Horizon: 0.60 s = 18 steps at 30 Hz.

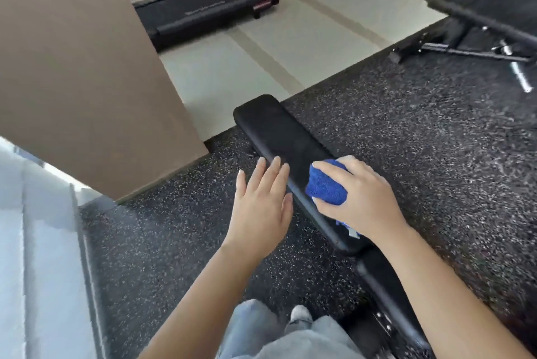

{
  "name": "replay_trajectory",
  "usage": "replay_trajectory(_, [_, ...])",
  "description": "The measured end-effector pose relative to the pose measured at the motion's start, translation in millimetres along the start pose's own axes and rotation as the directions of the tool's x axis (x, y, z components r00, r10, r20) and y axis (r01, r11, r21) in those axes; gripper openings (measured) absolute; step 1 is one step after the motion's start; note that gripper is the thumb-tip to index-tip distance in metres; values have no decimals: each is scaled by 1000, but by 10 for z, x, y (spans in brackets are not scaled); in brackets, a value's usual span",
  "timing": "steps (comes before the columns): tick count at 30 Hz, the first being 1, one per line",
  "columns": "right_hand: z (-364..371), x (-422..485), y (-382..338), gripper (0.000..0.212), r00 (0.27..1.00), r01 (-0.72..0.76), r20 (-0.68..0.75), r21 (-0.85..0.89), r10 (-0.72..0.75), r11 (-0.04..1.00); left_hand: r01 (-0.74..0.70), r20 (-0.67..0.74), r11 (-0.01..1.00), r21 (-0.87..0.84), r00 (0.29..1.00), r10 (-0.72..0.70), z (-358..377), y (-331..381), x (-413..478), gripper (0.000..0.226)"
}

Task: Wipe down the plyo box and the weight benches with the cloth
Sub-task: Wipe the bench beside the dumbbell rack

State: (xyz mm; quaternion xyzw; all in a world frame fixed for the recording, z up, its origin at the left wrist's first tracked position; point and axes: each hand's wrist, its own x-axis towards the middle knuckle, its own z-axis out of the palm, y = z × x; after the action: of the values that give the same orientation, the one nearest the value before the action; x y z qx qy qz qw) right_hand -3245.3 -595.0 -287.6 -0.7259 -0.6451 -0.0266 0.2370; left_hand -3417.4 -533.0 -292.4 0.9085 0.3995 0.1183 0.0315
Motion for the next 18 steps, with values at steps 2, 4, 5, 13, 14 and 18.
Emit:
replay_trajectory(2, [39,-11,61,54,997,-71,-7,-42,71,997,-82,23,996,-35,996,83,92,-50,188,49])
replay_trajectory(4, [76,-43,93,54,987,-161,-18,-87,160,983,-172,34,982,-76,984,175,174,-109,373,49])
replay_trajectory(5, [100,-72,94,54,977,-214,-36,-109,211,971,-226,33,970,-95,973,230,208,-139,467,49])
replay_trajectory(13, [280,-335,-117,53,759,-637,-266,-121,594,761,-641,72,737,-214,743,666,542,-231,960,50])
replay_trajectory(14, [301,-401,-168,53,721,-678,-289,-109,630,727,-672,75,708,-218,712,699,596,-211,986,50])
replay_trajectory(18, [371,-768,-342,51,593,-794,-333,-86,733,602,-729,106,619,-292,619,778,771,-25,918,51])
